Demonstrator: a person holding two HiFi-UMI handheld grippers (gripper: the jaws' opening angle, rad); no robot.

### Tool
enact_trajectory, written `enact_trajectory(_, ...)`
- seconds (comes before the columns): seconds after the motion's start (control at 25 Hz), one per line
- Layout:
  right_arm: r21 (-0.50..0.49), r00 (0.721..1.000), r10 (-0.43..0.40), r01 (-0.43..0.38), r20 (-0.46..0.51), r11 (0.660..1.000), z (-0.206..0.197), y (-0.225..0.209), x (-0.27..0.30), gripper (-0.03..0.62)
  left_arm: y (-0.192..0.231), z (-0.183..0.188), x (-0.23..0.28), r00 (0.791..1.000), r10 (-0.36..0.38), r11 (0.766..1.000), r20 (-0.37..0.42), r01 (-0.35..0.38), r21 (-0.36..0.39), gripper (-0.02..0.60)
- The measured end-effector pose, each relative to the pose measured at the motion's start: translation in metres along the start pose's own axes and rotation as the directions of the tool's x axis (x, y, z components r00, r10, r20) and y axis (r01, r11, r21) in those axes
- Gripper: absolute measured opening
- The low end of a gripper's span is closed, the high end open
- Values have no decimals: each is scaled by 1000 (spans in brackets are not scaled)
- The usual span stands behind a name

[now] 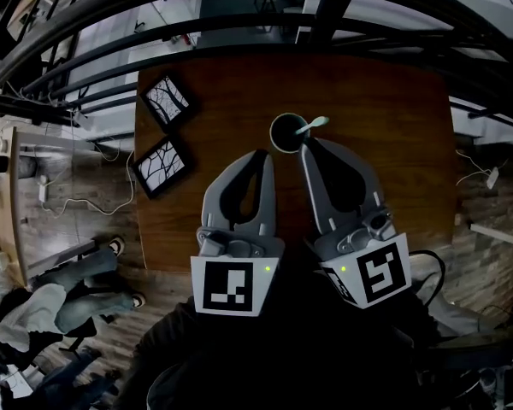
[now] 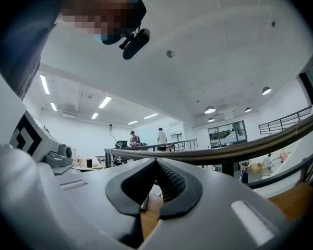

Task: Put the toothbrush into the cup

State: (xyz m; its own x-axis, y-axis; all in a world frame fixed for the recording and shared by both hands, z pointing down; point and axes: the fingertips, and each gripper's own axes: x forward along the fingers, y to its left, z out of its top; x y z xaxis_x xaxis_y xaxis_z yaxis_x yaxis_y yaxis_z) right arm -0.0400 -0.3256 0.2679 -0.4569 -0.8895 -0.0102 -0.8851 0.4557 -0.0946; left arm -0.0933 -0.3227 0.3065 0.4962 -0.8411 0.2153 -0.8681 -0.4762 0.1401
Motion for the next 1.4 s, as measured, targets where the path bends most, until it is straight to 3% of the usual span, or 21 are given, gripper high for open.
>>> enact_trajectory(0.64,-107,990,-11,27,144,994,54,63,-71,2,-29,36,-85,987,-58,996,149,48,74,8)
enact_trajectory(1.4,-125,986,29,-8,162,992,65,83,-84,0,-36,47,-107,979,-59,994,193,41,98,8)
